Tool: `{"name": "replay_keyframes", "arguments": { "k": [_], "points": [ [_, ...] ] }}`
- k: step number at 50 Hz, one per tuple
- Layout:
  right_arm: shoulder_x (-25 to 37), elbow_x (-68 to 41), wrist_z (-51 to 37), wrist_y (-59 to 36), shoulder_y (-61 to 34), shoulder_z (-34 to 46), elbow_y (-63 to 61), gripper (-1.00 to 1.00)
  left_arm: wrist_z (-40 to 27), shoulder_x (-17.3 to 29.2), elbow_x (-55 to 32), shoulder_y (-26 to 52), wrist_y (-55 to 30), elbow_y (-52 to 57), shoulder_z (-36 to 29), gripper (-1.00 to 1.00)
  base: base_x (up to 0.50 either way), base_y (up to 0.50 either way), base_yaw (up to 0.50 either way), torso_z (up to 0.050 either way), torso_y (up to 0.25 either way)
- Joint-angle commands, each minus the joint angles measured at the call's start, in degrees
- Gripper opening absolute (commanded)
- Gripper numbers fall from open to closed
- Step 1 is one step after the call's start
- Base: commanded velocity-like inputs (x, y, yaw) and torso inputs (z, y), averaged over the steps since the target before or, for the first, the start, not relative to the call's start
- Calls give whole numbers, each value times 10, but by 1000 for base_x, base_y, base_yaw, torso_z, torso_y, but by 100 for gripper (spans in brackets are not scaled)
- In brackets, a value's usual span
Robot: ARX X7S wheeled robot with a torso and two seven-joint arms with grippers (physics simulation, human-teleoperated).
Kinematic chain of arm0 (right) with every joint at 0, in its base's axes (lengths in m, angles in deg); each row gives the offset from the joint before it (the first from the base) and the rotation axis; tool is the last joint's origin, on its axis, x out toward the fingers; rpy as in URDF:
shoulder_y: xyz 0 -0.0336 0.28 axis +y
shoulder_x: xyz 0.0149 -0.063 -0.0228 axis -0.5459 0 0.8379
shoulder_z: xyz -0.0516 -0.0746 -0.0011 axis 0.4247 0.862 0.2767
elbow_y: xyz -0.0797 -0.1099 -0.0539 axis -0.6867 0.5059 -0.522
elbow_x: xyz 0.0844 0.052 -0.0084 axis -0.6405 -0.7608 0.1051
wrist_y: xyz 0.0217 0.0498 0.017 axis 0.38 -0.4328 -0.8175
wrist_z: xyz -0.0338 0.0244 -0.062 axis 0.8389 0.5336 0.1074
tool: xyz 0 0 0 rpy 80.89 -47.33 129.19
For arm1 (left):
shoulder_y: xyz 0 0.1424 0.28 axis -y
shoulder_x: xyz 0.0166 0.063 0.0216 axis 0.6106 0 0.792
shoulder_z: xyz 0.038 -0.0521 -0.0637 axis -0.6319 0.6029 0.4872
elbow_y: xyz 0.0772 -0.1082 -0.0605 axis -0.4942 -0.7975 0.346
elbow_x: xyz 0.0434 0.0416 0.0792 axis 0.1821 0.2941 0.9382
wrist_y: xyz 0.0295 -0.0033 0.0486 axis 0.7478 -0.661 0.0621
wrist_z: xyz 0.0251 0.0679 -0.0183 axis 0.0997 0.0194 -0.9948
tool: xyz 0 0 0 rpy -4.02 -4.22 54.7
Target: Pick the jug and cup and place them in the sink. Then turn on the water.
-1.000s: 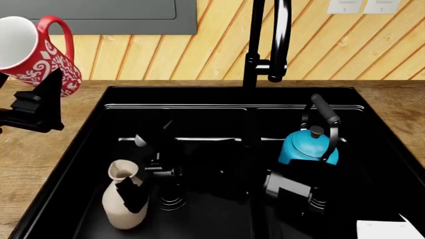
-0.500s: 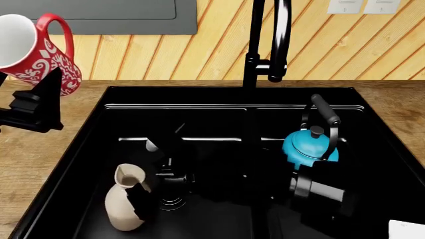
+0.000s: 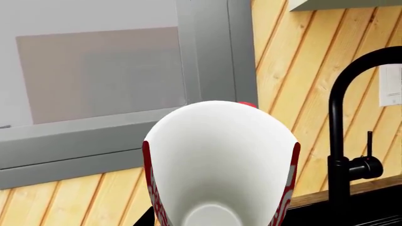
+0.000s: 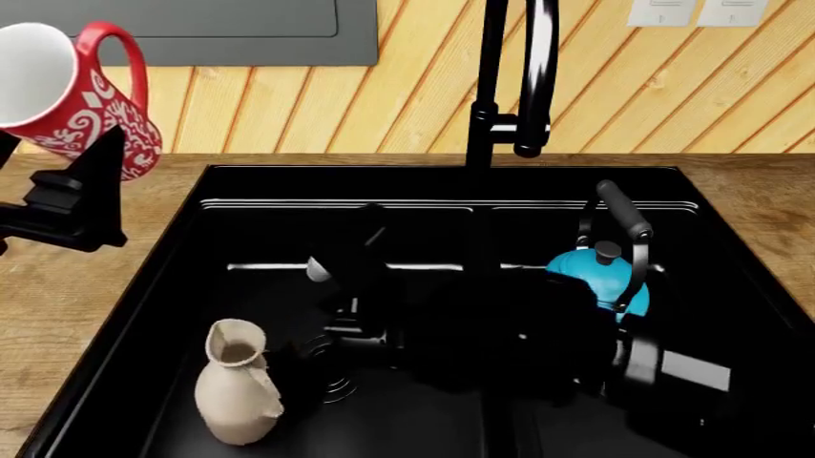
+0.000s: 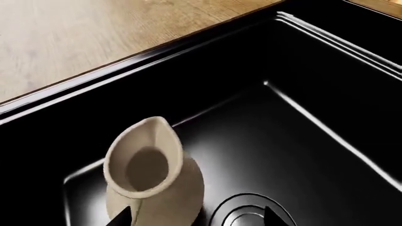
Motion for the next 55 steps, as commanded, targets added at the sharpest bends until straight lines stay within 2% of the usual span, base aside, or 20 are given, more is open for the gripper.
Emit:
{"name": "replay_keyframes", "arguments": {
  "k": [1, 25, 42, 55],
  "points": [
    [38, -15, -40, -9, -5, -9, -68, 100, -11, 1, -11, 10, -1, 3, -4, -100, 0, 0, 0, 0, 0],
    [169, -51, -159, 10, -3, -48, -231, 100, -16, -3, -30, 40, -18, 13, -44, -100, 0, 0, 0, 0, 0],
    [306, -61, -269, 69, 32, -87, -365, 100, -36, -25, -33, 126, -66, -1, -143, -100, 0, 0, 0, 1, 0],
    [405, -67, -314, 97, 37, -113, -425, 100, -42, -39, -30, 152, -74, -10, -167, -100, 0, 0, 0, 0, 1]
  ]
}}
